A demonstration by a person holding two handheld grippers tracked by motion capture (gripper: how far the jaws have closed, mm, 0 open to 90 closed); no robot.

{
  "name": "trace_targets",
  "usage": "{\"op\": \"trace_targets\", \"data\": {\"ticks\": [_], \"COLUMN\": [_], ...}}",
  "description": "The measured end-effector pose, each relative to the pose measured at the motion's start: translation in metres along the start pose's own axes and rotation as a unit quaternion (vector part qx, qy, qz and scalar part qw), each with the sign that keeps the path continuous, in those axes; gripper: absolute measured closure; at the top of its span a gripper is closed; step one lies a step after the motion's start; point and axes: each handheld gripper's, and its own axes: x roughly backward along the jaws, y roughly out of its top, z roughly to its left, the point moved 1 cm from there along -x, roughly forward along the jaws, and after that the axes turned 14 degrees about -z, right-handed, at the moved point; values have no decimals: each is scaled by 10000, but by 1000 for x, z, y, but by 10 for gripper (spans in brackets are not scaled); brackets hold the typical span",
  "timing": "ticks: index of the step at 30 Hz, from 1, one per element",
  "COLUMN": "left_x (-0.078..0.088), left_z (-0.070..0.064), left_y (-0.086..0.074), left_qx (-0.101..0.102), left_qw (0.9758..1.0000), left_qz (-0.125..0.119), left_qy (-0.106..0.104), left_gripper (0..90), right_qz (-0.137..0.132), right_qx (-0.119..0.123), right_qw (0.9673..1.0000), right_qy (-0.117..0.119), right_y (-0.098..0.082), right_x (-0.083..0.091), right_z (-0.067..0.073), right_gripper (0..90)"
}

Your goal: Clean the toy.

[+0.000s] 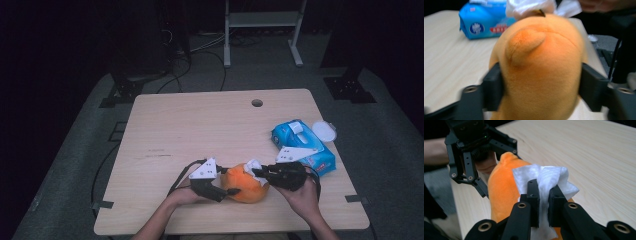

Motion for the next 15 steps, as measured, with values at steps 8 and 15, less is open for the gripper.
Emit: {"op": "trace_targets", "data": {"ticks": [8,15], "left_x": [22,16], "left_z": [-11,-5], "left_y": [47,30], "left_qx": [-519,-75], "left_qw": [9984,9987], "left_qz": [-223,471], "left_qy": [78,192], "left_gripper": [379,362], "right_qz": [-430,112], "right_qx": [-470,-548], "right_qw": [9974,9983], "right_qy": [331,179], "right_y": [0,-14], "right_x": [3,-15], "right_z": [-1,-2], "right_gripper": [815,815]}}
